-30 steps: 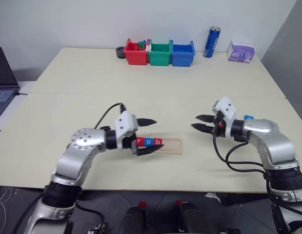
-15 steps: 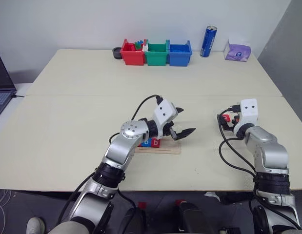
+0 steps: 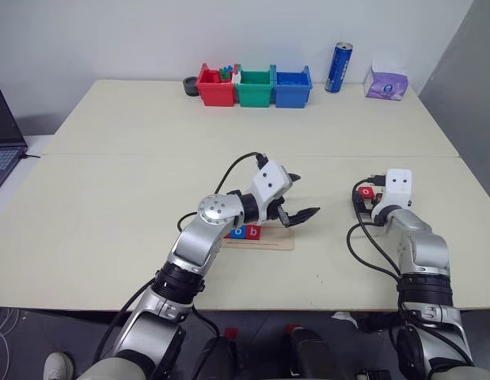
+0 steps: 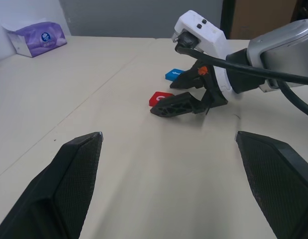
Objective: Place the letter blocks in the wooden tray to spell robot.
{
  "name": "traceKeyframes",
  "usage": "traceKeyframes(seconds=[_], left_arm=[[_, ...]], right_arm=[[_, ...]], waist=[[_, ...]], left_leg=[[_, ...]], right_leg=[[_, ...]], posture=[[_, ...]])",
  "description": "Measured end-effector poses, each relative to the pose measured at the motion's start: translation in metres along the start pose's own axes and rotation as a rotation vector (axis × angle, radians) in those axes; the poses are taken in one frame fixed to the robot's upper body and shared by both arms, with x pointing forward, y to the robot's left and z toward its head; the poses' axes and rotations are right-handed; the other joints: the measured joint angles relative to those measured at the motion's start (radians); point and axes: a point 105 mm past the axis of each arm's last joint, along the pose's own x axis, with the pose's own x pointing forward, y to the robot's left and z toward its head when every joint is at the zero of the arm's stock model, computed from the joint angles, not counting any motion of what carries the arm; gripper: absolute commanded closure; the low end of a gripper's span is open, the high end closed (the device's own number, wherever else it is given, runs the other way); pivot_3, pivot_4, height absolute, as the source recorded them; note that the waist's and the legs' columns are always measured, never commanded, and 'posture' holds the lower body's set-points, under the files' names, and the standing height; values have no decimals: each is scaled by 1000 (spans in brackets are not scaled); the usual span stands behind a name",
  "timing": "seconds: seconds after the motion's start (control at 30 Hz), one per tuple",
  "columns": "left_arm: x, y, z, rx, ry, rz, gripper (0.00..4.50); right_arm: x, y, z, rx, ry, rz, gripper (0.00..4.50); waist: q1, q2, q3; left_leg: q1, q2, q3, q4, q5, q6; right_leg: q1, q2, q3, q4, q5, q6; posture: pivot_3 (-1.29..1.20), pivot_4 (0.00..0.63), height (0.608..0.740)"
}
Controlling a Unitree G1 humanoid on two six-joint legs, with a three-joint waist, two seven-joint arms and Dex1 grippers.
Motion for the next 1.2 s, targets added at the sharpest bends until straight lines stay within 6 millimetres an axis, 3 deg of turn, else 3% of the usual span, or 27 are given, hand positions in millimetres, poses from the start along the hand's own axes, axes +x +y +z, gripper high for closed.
traceKeyframes(seconds=[0.1, 0.33, 0.57, 0.8, 0.97, 1.2], left_arm=[[0, -3, -1, -1, 2, -16, 0], [0, -3, 0, 0, 0, -21, 0], [-7, -9, 1, 20, 1, -62, 0], [-48, -26, -18, 53, 81, -149, 0], [-60, -35, -20, 35, 88, -169, 0], [-61, -35, -21, 13, 90, -141, 0]], right_arm=[[1, 1, 1, 24, -3, 1, 657], [1, 2, 1, 41, -7, 3, 3068], [-11, 16, -4, 11, 8, 38, 3052], [-75, 58, -29, -8, 155, 140, 3052], [-111, 81, -41, 14, 266, 179, 3052], [-120, 89, -43, 8, 307, 198, 3052]], waist=[[0, 0, 0], [0, 0, 0], [-1, 1, 0], [0, 2, -1], [0, 1, -2], [-1, 1, -2]], left_leg=[[0, 0, 0, 0, 0, 0], [0, 0, 0, 0, 0, 0], [0, 1, -1, -2, 0, 0], [0, 3, -4, -2, 0, 0], [1, 2, -5, -1, 0, 0], [1, 2, -3, -1, 0, 0]], right_leg=[[0, 0, 0, 0, 0, 0], [0, 0, 0, 0, 0, 0], [0, 0, 0, 0, 0, 0], [-1, 2, -1, 0, -1, -1], [0, 1, -1, -1, -4, 4], [0, 1, -1, -1, -4, 4]], posture=[[0, 150, 740], [0, 150, 740], [0, 150, 740], [0, 150, 740], [0, 150, 740], [0, 150, 740]])
